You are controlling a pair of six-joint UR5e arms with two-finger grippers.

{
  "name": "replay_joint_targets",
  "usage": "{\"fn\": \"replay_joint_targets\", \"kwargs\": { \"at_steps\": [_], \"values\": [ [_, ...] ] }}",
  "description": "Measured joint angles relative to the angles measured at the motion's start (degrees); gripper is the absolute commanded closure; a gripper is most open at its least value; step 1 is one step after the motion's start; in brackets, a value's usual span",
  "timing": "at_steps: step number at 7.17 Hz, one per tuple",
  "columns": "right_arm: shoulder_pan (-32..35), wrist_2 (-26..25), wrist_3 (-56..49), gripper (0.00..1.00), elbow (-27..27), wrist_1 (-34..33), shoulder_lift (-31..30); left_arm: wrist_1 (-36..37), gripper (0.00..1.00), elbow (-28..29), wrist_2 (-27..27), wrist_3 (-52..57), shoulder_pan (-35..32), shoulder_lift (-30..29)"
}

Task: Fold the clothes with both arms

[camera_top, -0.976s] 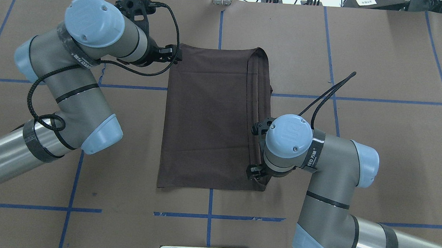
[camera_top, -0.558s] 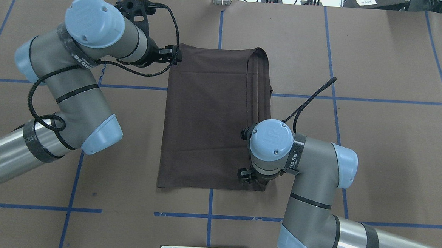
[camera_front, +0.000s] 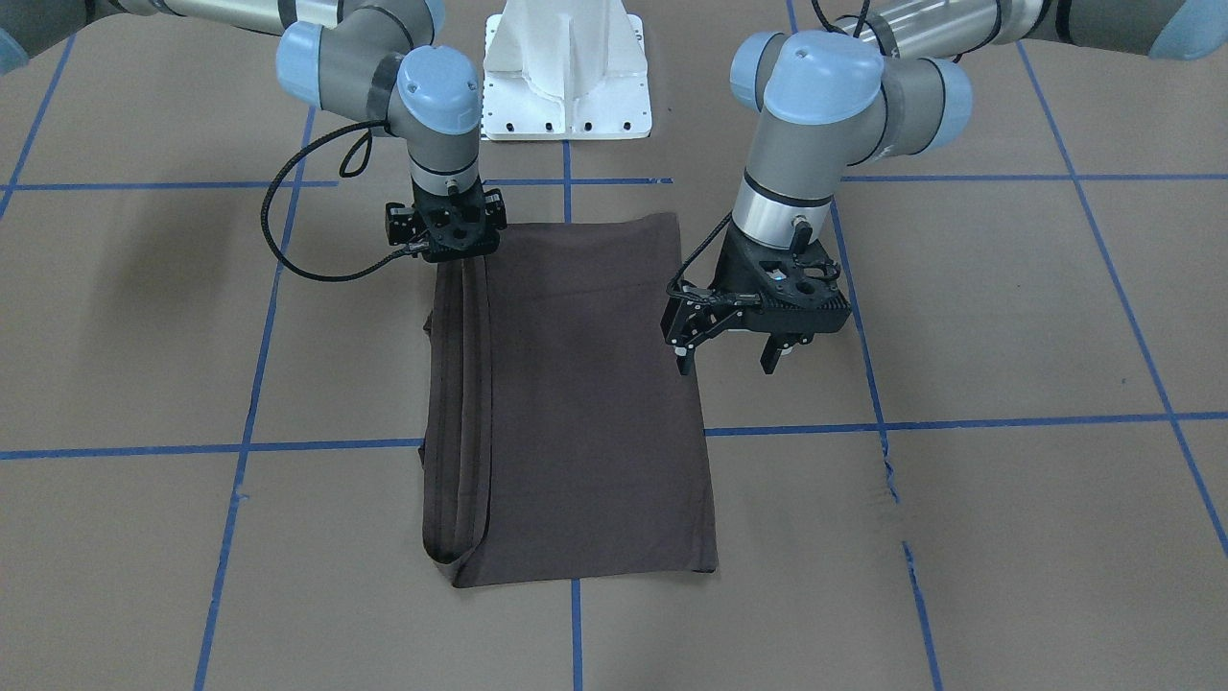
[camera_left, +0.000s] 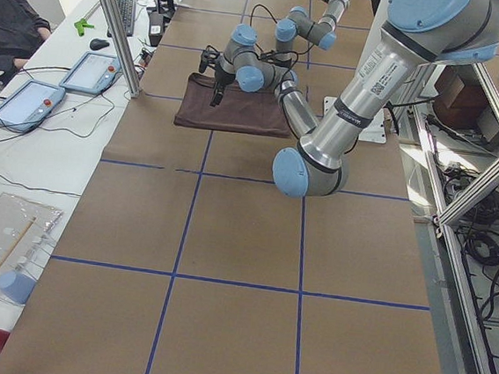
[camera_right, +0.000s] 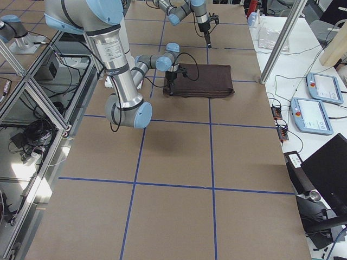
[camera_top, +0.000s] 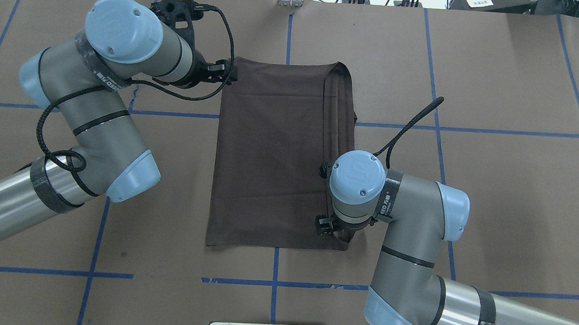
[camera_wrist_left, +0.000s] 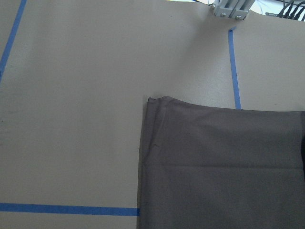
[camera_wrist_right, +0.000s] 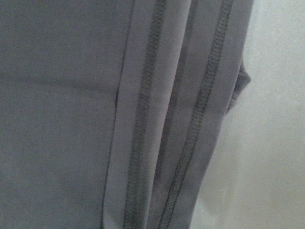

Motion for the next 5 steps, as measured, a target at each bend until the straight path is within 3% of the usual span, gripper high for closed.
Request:
{"fn": "replay_joint_targets", "kwargs": {
  "at_steps": [5],
  "values": [
    [1.89, 0.20, -0.24, 0.00, 0.73, 0.00, -2.59, 0.00, 0.00, 0.01, 0.00, -0.05, 0.00, 0.00]
  ]
}}
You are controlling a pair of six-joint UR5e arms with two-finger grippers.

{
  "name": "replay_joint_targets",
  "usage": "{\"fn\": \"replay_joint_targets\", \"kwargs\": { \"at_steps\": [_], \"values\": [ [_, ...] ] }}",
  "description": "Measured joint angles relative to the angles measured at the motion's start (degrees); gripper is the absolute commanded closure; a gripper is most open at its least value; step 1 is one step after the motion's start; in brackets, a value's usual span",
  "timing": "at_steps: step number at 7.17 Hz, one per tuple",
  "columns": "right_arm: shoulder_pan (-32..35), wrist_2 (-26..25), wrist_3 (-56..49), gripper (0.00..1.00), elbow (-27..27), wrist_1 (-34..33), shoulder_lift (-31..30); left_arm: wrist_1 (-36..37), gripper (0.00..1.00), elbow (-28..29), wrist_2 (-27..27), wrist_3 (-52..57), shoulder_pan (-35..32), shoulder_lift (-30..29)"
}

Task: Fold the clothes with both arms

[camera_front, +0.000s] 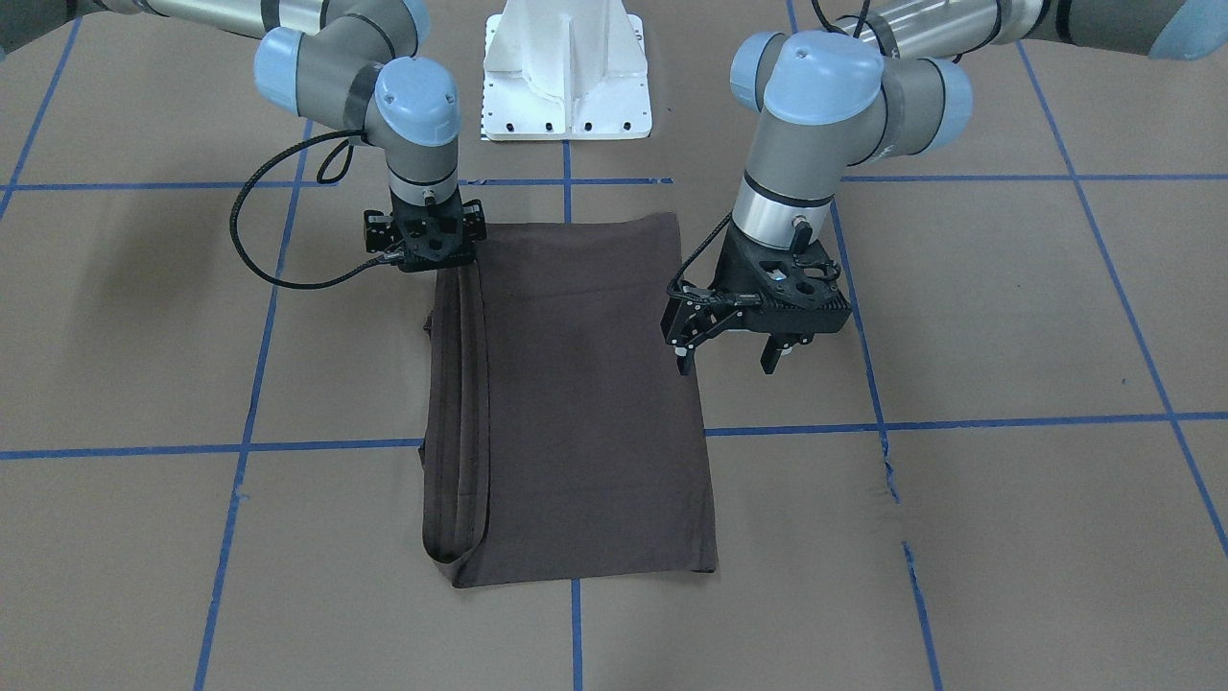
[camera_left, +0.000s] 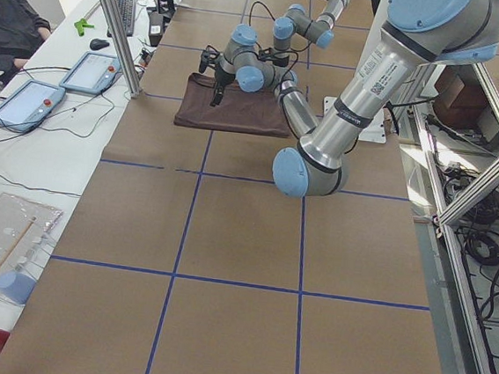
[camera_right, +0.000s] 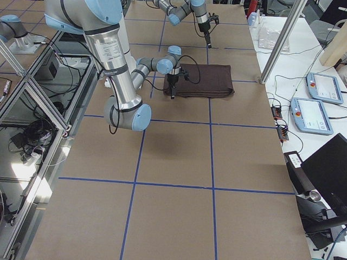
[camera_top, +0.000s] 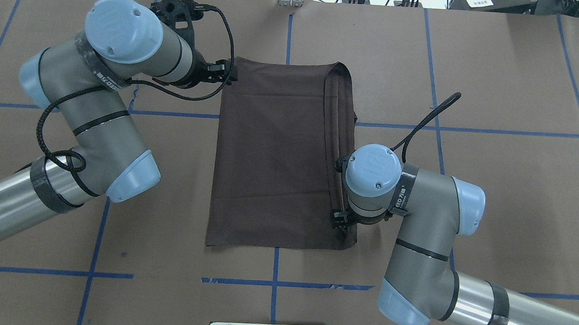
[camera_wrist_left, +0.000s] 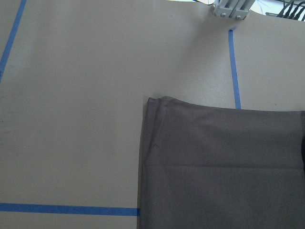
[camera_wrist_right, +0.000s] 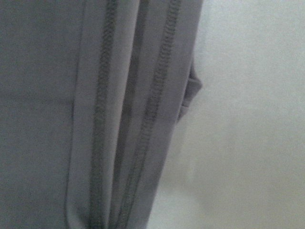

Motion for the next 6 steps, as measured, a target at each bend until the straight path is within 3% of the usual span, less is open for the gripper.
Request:
{"fn": "replay_joint_targets", "kwargs": {
  "at_steps": [3, 6],
  "values": [
    [2.73, 0.46, -1.76, 0.00, 3.66, 0.04, -4.36, 0.00, 0.00, 0.00, 0.00, -0.03, 0.00, -0.08],
    [3.34, 1.14, -2.03, 0.00, 3.90, 0.24, -0.74, 0.00, 0.00, 0.00, 0.00, 0.04, 0.00, -0.07]
  ]
}}
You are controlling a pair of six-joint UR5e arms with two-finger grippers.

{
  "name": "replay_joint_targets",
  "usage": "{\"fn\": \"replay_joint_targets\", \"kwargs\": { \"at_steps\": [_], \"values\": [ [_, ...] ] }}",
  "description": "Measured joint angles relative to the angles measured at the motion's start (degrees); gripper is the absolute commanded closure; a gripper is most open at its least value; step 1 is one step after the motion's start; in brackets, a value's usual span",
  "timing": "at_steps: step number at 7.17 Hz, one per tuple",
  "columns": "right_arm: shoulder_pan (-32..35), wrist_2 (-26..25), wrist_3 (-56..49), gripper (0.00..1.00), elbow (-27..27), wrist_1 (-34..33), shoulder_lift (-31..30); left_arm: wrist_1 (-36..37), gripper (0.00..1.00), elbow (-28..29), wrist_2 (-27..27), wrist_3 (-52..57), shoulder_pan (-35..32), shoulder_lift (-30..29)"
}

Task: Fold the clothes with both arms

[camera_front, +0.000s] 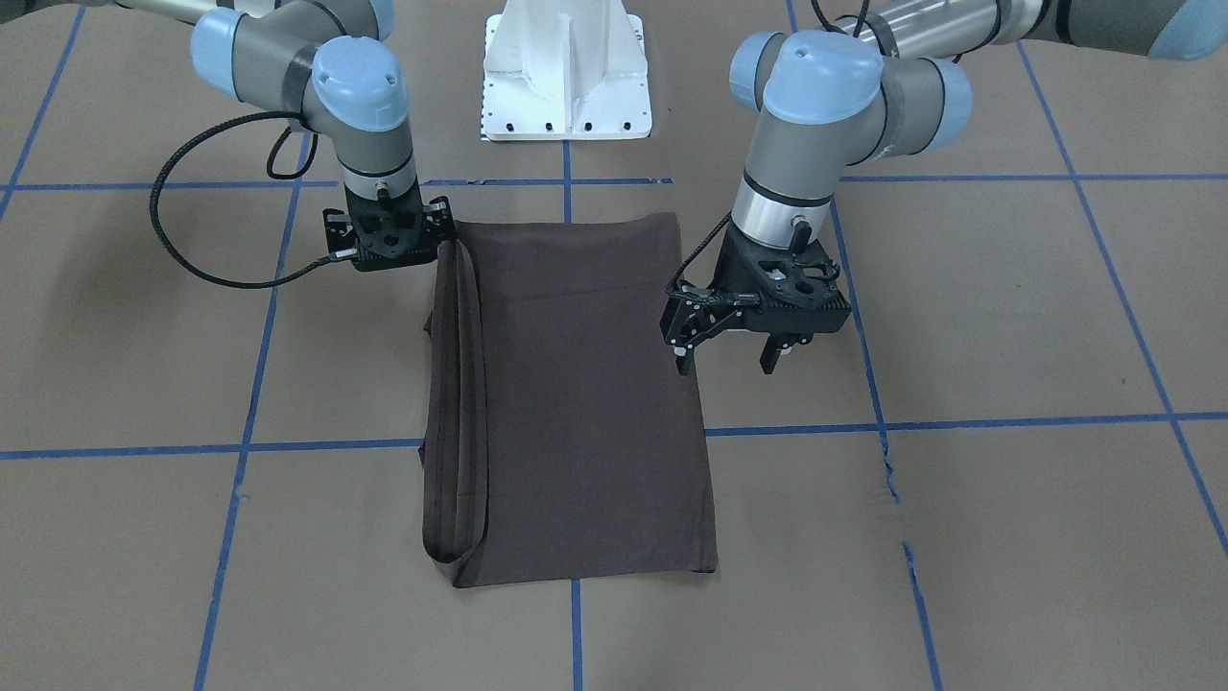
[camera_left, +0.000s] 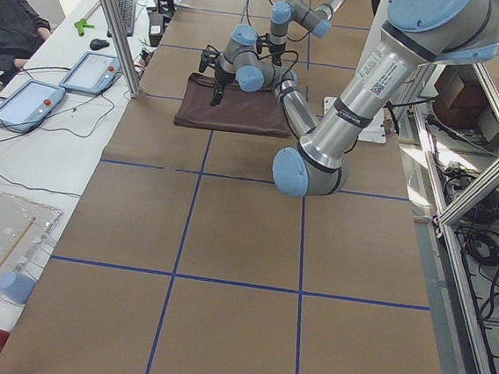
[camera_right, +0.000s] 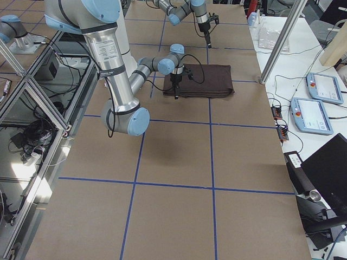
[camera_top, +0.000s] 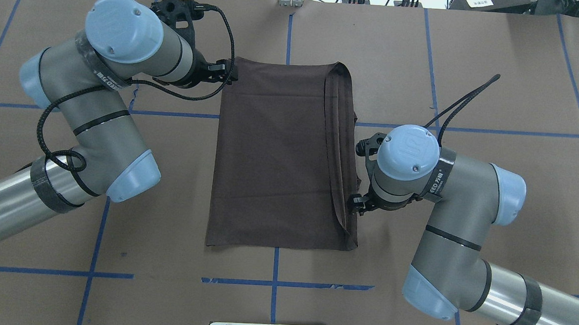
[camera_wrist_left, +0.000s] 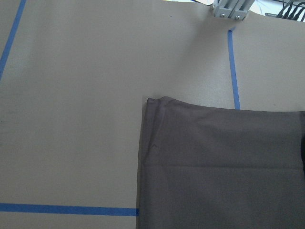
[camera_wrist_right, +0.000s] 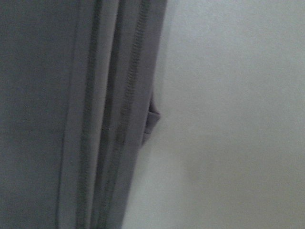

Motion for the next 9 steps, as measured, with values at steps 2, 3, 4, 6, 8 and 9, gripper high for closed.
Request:
{"fn": "replay_joint_targets", "kwargs": {
  "at_steps": [2, 3, 4, 6, 8, 9],
  "values": [
    [-0.64, 0.05, 0.50, 0.00, -5.21, 0.29, 5.28, 0.00, 0.00, 0.00, 0.00, 0.07, 0.00, 0.06],
    [-1.36, 0.02, 0.72, 0.00, -7.11, 0.34, 6.41, 0.00, 0.00, -0.02, 0.00, 0.09, 0.00, 0.06],
    [-2.03, 0.00, 0.94, 0.00, -8.27, 0.30, 6.77, 0.02, 0.00, -0.05, 0.00, 0.10, 0.00, 0.07],
    [-2.78, 0.04, 1.54, 0.00, -9.39, -0.08, 6.85, 0.02, 0.00, -0.07, 0.00, 0.10, 0.00, 0.07],
    [-2.49, 0.13, 1.71, 0.00, -9.49, -0.29, 6.49, 0.00, 0.00, -0.01, 0.00, 0.04, 0.00, 0.07],
    [-2.28, 0.15, 1.73, 0.00, -9.51, -0.53, 6.19, 0.00, 0.00, -0.01, 0.00, 0.02, 0.00, 0.07]
  ]
}}
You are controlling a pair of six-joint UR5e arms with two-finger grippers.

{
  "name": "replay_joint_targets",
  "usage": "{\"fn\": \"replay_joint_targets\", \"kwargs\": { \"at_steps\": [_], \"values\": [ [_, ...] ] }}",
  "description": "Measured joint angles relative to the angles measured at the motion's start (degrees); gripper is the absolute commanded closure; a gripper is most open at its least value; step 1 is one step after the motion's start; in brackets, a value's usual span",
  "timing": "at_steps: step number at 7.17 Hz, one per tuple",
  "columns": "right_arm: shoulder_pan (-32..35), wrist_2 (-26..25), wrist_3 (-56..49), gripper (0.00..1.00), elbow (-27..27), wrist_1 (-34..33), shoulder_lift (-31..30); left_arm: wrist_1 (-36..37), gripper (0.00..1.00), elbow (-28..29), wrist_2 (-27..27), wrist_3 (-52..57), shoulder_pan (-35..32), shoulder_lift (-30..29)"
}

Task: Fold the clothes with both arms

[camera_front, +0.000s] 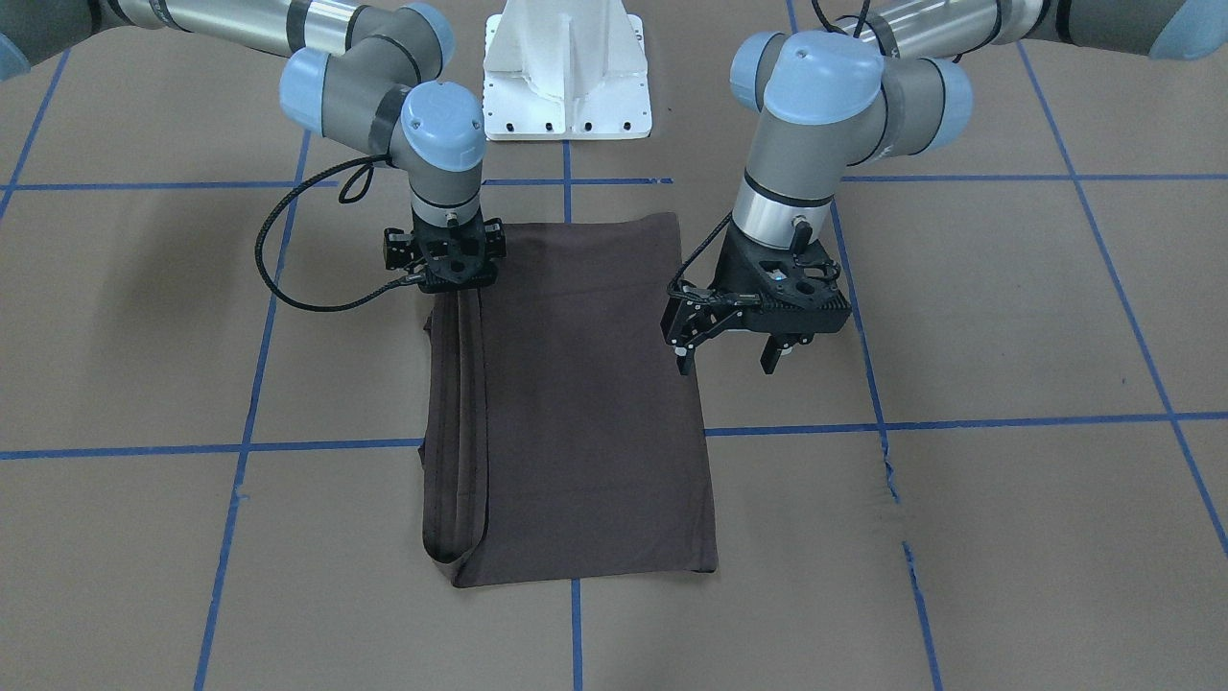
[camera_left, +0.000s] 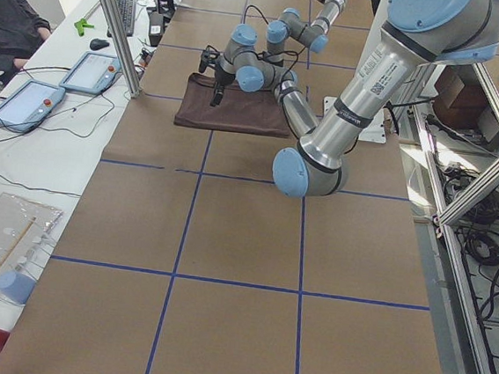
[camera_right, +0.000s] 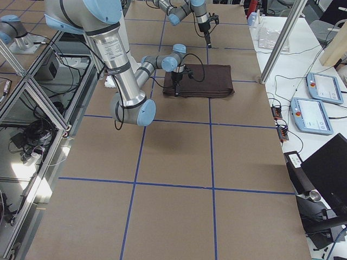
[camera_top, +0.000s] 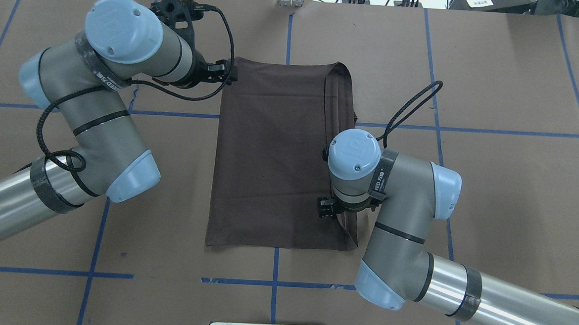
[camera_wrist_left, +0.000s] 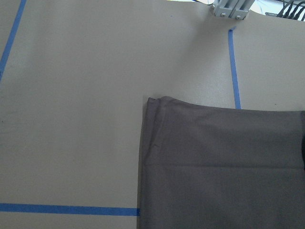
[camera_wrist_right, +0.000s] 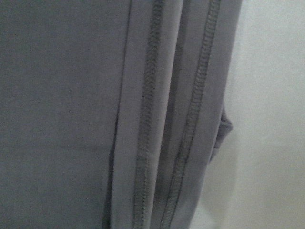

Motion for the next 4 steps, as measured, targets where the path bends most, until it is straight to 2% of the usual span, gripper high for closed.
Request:
{"fn": "replay_joint_targets", "kwargs": {
  "at_steps": [4],
  "values": [
    [2.99, 0.60, -0.41, 0.00, 0.74, -1.32, -1.98, 0.00, 0.00, -0.03, 0.00, -0.30, 0.31, -0.10]
  ]
}}
